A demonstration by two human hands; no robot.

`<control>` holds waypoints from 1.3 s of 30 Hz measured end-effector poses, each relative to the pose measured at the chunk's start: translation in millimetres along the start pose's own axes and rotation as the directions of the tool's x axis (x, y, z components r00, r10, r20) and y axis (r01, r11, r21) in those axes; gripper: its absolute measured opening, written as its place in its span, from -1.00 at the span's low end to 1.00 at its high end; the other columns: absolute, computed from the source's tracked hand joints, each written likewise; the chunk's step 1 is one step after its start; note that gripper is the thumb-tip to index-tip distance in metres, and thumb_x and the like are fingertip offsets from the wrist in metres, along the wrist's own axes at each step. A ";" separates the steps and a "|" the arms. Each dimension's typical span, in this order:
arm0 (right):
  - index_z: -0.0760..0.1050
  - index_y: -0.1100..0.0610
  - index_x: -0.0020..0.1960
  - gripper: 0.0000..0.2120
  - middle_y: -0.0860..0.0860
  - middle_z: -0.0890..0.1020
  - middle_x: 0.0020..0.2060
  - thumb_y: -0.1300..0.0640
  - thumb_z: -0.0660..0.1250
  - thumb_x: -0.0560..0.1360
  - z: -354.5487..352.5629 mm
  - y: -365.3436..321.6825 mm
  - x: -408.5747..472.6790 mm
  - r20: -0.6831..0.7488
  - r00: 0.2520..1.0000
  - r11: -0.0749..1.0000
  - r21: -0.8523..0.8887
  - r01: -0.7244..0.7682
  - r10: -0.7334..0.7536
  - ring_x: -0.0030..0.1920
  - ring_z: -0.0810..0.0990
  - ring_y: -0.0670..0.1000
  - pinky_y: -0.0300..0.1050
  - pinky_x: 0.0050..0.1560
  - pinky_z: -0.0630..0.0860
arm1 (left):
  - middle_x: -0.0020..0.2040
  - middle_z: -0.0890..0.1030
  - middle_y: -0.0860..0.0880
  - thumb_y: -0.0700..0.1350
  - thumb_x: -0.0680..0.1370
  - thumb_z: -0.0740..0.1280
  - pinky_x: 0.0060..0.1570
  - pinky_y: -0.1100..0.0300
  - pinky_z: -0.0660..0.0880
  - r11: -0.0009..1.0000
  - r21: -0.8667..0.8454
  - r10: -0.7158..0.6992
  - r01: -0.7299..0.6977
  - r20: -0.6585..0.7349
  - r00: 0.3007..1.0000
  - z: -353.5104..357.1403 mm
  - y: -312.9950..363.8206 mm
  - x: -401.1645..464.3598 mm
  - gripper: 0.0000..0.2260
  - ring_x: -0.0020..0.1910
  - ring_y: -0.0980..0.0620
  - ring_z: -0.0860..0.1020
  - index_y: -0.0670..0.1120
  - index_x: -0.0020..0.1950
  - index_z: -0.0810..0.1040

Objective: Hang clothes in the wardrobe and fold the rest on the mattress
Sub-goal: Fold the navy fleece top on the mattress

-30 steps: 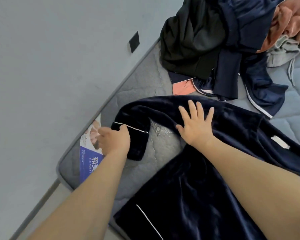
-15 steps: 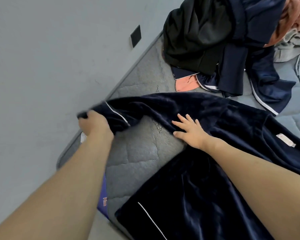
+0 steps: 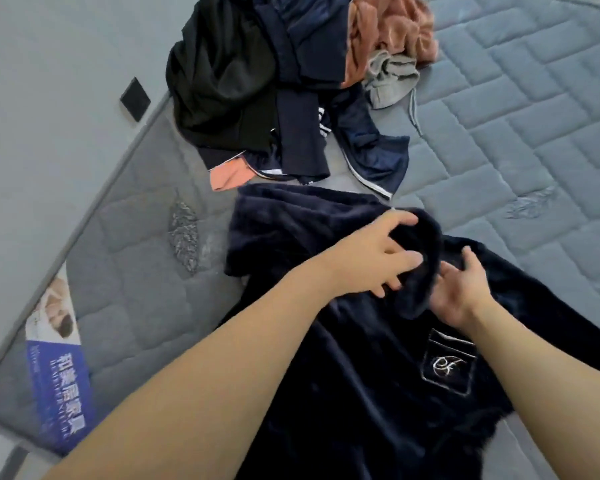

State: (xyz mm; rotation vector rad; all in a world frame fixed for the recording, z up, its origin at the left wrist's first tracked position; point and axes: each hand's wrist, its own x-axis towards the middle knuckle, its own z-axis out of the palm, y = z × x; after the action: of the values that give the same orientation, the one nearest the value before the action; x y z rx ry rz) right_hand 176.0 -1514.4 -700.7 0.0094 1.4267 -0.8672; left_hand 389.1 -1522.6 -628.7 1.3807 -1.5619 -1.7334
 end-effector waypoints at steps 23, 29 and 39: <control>0.42 0.01 0.11 -0.51 -0.08 0.52 -0.06 -0.32 0.25 0.37 -61.2 -0.7 49.1 -0.278 0.856 0.792 -0.570 0.218 -0.436 -0.13 0.47 -0.01 -0.11 -0.17 0.35 | 0.23 0.47 -0.27 -0.20 0.48 0.20 0.11 -0.22 0.39 0.355 0.709 0.183 0.609 -0.691 0.699 -66.1 -125.9 43.7 -0.68 0.18 -0.31 0.45 -0.17 0.23 0.42; 0.49 0.00 0.07 -0.78 -0.04 0.59 -0.06 0.16 0.36 0.44 -87.9 9.5 62.4 -0.088 0.857 0.493 -0.845 0.205 -0.507 -0.16 0.58 -0.06 -0.17 -0.25 0.51 | 0.43 0.35 -0.09 0.00 0.62 0.16 0.42 -0.42 -0.13 0.286 0.931 0.001 0.226 -0.236 0.972 -18.1 -113.6 99.6 -0.68 0.46 -0.16 0.22 -0.06 0.35 0.38; 0.40 0.06 -0.15 -0.71 0.01 0.55 -0.15 -0.11 0.12 0.59 -159.1 -9.6 61.0 -0.407 0.697 0.662 -0.739 0.129 -0.590 -0.18 0.51 0.06 -0.10 -0.26 0.35 | 0.56 0.09 -0.13 0.12 0.60 0.11 0.39 -0.43 -0.24 0.418 0.883 0.211 0.213 -0.323 0.923 85.6 -107.8 106.3 -0.44 0.56 -0.18 0.01 -0.01 0.57 0.11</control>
State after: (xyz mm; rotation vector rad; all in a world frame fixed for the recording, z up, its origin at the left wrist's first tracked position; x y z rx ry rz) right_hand 30.2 -1473.9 -779.7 -0.6460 2.3945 -0.6547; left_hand 302.9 -1538.9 -778.9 2.0076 -2.3481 -0.3423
